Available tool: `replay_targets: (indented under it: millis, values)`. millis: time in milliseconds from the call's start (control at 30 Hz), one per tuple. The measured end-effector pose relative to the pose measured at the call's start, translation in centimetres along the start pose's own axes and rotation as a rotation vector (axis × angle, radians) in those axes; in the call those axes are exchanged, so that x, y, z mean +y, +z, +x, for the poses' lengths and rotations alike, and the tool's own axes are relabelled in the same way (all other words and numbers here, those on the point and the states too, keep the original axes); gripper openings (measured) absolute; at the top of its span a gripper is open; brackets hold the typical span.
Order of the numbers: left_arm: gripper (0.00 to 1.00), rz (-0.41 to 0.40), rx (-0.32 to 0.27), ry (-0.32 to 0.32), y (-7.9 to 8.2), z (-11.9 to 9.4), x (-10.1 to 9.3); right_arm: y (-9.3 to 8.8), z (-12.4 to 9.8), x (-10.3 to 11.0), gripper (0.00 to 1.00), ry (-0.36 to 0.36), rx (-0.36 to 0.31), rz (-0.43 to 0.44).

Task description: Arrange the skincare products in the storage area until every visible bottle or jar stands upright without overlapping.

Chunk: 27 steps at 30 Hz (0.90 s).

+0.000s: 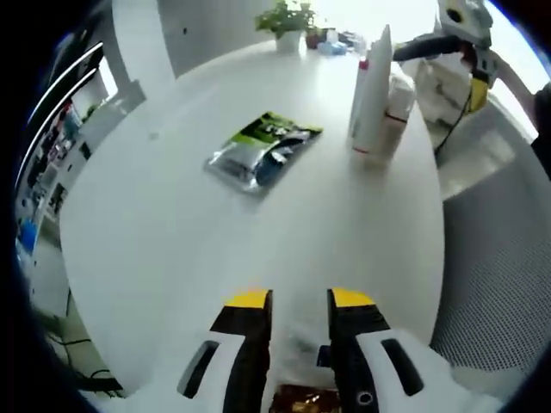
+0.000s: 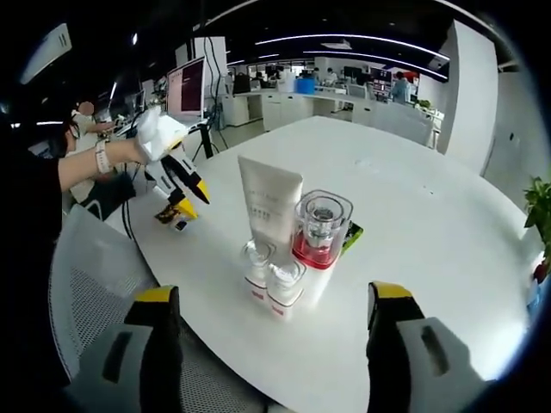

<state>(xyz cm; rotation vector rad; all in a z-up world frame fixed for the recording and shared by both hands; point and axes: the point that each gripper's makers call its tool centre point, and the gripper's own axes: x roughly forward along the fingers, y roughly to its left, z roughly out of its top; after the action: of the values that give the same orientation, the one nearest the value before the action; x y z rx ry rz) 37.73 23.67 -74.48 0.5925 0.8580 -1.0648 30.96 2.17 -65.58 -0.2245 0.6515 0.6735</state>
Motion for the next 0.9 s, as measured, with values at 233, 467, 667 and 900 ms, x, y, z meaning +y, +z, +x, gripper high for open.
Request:
replay_targets:
  millis: [233, 467, 667, 900]
  values:
    - [0.24, 0.001, -0.016, -0.01, 1.9, 0.6, 0.7, 2.0, -1.0, -1.2, 0.88, 0.027, -0.033, 0.014]
    - [0.27, 0.0, -0.021, -0.019, 3.3, 1.1, 1.4, 3.9, -1.3, -2.0, 0.85, 0.109, -0.024, 0.002]
    - [0.28, 0.008, -0.027, -0.026, 4.5, 2.0, 1.6, 5.3, -0.8, -3.1, 0.83, 0.14, 0.002, -0.025]
    - [0.28, -0.011, -0.033, -0.036, 5.5, 3.1, 1.8, 8.1, -0.4, -4.6, 0.79, 0.174, -0.008, -0.044]
